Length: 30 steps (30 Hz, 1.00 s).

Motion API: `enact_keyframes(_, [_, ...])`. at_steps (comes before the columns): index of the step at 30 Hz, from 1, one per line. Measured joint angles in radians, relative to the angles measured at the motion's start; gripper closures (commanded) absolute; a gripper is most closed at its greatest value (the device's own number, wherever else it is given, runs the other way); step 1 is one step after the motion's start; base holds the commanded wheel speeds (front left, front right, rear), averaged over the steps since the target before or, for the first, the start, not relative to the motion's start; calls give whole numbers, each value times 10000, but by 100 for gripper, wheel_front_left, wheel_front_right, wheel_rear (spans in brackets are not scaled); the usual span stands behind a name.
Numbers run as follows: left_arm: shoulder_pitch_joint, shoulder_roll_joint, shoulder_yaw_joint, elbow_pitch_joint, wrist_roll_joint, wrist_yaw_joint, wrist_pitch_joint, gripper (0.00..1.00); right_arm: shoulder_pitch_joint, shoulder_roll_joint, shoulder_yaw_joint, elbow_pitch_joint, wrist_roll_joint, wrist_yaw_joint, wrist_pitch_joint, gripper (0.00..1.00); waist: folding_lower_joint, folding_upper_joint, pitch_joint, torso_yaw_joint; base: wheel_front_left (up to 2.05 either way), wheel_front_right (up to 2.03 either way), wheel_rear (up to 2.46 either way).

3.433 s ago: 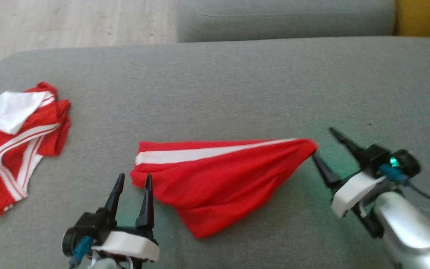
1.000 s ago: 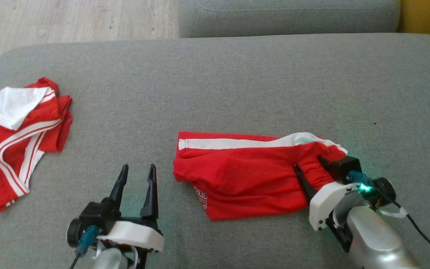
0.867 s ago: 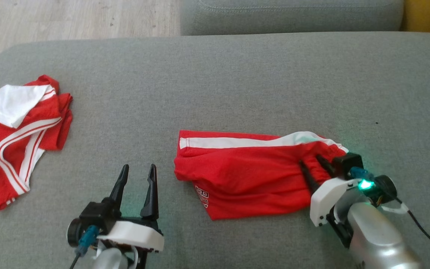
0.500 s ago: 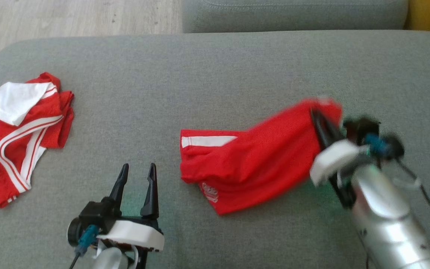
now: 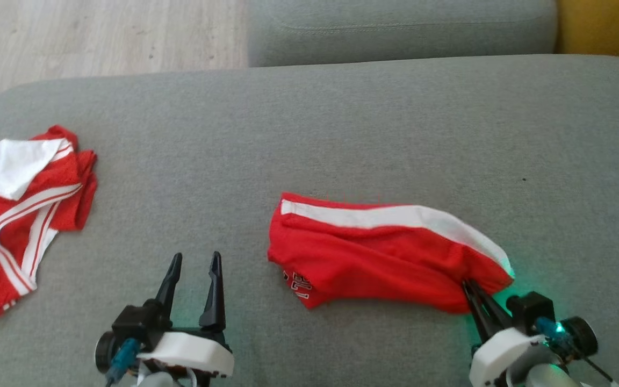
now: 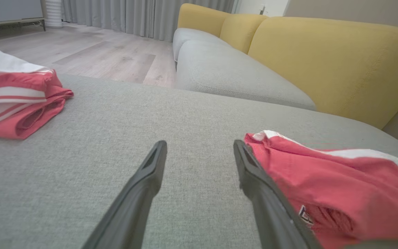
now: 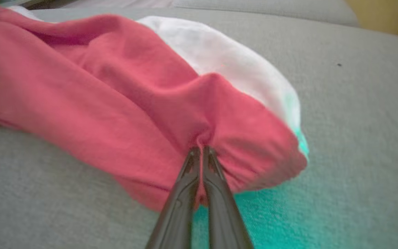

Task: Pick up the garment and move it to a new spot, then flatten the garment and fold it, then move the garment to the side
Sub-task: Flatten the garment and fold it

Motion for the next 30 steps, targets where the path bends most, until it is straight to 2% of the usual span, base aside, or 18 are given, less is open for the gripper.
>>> enact_keyframes(4, [0, 0, 113, 40, 17, 2, 0, 0, -265, 238, -339, 148, 63, 0, 0, 0, 1, 0, -65, -164, 0, 0, 0])
enact_keyframes(14, [-49, 0, 291, 56, 395, 121, 0, 0, -739, 681, -1891, -2263, 558, 0, 0, 0, 1, 0, -159, -206, 0, 0, 0])
enact_keyframes(17, [-57, 0, 284, 79, 453, 123, 0, 0, -666, 767, -2169, -2184, 476, 0, 0, 0, 1, 0, -250, -185, 0, 0, 0])
enact_keyframes(24, [-102, 0, 188, 184, 453, 111, 0, 0, -615, 936, -2127, -1956, 372, 0, 0, 0, 0, 0, -219, -227, 0, 0, 0])
enact_keyframes(28, [-761, 2, -437, 426, 345, -100, 0, 0, -621, 943, -2073, -1870, 372, 0, 0, 0, 1, 0, 15, -260, 0, 0, 0])
enact_keyframes(30, [-1473, -2, -978, 790, -44, -282, 0, 0, -645, 951, -2044, -1795, 372, 0, 0, 0, 2, 0, 158, -283, 0, 0, 0])
